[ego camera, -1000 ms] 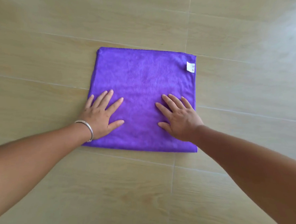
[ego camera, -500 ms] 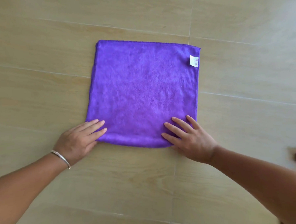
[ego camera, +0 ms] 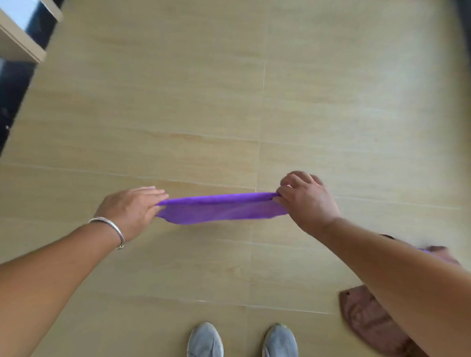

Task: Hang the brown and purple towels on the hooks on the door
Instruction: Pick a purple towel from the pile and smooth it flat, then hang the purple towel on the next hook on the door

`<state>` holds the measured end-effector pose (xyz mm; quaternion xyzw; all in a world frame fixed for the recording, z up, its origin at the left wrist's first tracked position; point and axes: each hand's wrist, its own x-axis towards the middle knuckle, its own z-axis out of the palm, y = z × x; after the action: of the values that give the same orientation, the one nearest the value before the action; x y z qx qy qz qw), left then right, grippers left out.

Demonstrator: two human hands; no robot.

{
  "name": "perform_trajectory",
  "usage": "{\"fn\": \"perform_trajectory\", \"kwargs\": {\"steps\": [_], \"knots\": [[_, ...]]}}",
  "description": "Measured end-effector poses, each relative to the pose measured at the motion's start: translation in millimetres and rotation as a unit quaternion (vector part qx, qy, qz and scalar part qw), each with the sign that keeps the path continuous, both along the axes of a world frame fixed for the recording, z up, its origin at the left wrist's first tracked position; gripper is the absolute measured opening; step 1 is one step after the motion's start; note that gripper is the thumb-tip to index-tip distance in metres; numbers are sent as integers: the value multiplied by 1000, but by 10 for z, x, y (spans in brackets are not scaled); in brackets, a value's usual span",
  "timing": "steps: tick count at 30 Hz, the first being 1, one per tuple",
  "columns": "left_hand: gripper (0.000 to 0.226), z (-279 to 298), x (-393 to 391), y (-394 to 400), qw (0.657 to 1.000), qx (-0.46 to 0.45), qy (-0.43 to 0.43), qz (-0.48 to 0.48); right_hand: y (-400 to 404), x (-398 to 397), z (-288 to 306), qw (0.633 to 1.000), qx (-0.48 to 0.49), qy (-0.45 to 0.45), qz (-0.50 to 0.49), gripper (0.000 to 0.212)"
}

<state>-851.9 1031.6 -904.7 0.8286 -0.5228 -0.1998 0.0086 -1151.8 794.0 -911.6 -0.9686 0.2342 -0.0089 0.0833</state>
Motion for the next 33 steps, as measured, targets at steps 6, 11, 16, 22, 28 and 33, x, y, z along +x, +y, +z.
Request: {"fn": "perform_trajectory", "kwargs": {"steps": [6, 11, 16, 22, 28, 33], "knots": [[29, 2280, 124, -427, 999, -30, -25, -19, -346, 115, 2279, 999, 14, -13, -44, 25], [26, 4412, 156, -569, 997, -59, -21, -34, -397, 31, 4369, 999, -10, -37, -9, 26], [25, 6039, 188, -625, 991, -111, -54, -46, -361, 1, 5987, 994, -93, -44, 27, 28], [28, 7483, 255, -615, 982, -155, -102, -39, -428, 107, 7545, 980, -182, -76, 3, 36], [32, 8696, 281, -548, 964, -225, -143, -20, -415, 251, 8941, 963, -249, -105, -4, 33], [25, 9345, 399, -497, 942, -284, -177, -27, -359, 427, 9546, 953, -271, -131, -34, 26]]}}
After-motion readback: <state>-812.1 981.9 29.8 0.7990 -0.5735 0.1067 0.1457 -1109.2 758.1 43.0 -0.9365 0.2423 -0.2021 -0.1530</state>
